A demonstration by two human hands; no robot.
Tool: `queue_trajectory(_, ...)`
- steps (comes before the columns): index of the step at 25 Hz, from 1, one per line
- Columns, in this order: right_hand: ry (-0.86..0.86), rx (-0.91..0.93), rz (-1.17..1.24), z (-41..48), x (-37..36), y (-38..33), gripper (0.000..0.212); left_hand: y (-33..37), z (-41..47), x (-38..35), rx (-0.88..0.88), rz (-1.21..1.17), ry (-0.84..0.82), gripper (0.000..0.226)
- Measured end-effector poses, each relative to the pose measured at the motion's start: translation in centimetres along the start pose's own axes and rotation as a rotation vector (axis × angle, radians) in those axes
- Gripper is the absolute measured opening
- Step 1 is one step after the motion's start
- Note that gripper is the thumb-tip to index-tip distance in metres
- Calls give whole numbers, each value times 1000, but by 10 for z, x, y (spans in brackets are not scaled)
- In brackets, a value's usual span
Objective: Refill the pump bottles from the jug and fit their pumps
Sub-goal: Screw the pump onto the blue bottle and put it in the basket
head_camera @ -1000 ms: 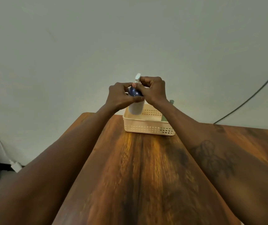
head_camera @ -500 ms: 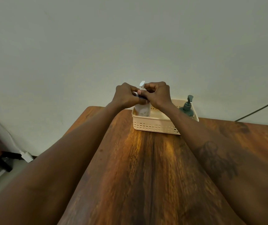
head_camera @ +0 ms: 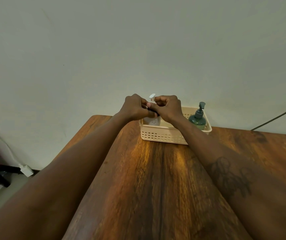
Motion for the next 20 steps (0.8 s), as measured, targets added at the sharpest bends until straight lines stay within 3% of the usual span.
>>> queue_trajectory(7, -63, -31, -4, -22, 5, 4, 68, 2, -22, -2, 6, 61, -16, 70)
queue_trajectory(12, -64, -59, -30, -52, 27, -8, 80, 13, -58, 9, 35, 99, 68, 84)
queue_trajectory(20, -51, -24, -145, -146, 102, -56, 89, 83, -161, 22, -41, 113, 71, 91)
Point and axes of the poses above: each hand's wrist, its own z-axis towards the middle knuckle, its own x-axis out of the back of the hand, y = z × x, the point moved 6 cm from there along z, towards the middle knuckle, and after that the axes turned 4 degrees about z, right-handed, at the moved point
